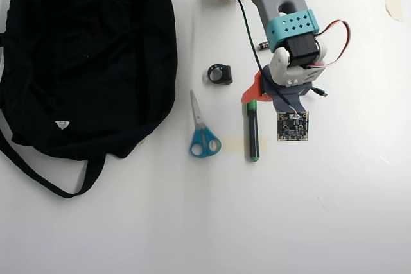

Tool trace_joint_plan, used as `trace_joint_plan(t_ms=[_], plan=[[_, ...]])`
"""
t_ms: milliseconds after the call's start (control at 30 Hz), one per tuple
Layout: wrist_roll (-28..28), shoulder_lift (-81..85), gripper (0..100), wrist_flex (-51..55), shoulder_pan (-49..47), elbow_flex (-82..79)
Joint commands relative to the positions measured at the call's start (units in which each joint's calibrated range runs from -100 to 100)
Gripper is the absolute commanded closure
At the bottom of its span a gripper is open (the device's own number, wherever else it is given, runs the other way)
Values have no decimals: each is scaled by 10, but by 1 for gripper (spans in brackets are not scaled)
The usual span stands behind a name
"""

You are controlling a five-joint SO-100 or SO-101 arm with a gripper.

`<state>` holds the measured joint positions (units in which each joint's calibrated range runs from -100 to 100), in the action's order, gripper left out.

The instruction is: Put the green marker into the black bag

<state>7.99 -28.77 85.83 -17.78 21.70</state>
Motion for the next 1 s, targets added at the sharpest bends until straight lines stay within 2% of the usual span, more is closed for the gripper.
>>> trace_joint_plan(t_ms=[0,967], plan=[[1,4,69,-12,2,23],[-4,-55,66,-51,27,39]])
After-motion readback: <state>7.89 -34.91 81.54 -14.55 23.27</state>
